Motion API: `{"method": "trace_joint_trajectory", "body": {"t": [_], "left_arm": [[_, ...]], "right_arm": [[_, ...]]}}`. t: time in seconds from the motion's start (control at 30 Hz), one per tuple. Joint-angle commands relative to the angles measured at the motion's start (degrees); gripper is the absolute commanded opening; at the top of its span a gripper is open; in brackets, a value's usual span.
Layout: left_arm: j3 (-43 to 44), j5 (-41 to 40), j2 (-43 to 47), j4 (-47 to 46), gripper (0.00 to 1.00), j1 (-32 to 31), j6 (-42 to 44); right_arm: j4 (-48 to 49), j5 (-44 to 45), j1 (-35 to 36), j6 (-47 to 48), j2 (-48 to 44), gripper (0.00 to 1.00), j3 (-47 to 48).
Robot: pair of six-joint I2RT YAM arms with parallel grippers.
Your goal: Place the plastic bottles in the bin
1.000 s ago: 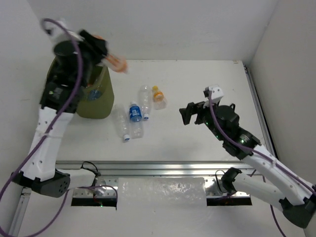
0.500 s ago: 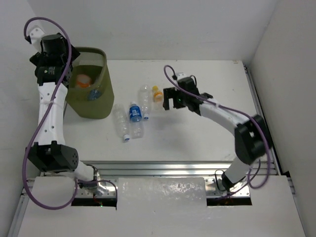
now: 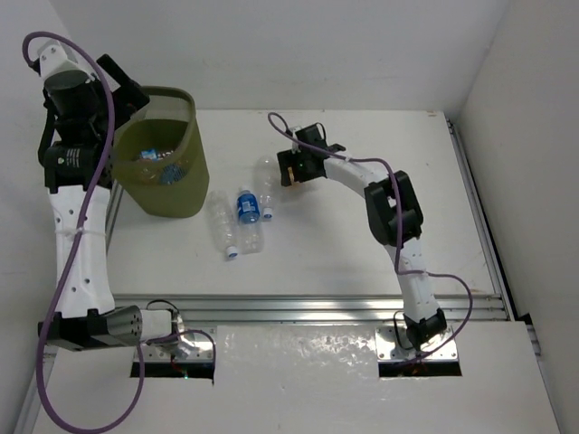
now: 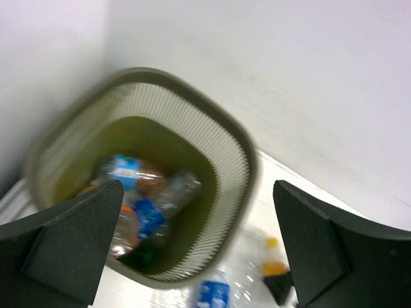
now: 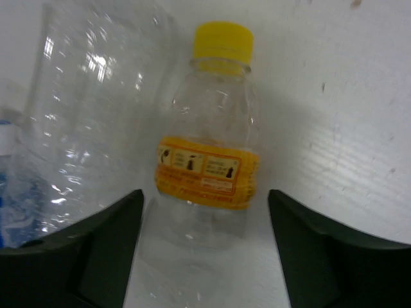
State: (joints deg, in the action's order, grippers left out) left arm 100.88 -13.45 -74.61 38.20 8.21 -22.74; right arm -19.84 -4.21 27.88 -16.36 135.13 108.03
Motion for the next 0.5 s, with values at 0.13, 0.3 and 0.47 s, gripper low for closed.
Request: {"method": "trace_joint_trajectory", "body": {"t": [0.13, 0.3, 0.47], "left_arm": [[-1.21, 26.88, 1.48, -5.84, 1.0, -7.49, -1.69], [-7.69, 33.75, 3.49, -11.63, 1.0, -20.48, -5.11], [-26.16, 38.24, 5.97, -27.35, 1.0, -34.09, -9.34]], "right_arm": [[4.79, -0.89, -0.28, 1.77, -9.77, 0.25, -13.25], [27.8, -2.46, -0.19, -2.17, -42.44, 0.2, -48.74], [43.63, -14.83, 0.77, -5.43, -70.12, 0.2, -72.57]]}}
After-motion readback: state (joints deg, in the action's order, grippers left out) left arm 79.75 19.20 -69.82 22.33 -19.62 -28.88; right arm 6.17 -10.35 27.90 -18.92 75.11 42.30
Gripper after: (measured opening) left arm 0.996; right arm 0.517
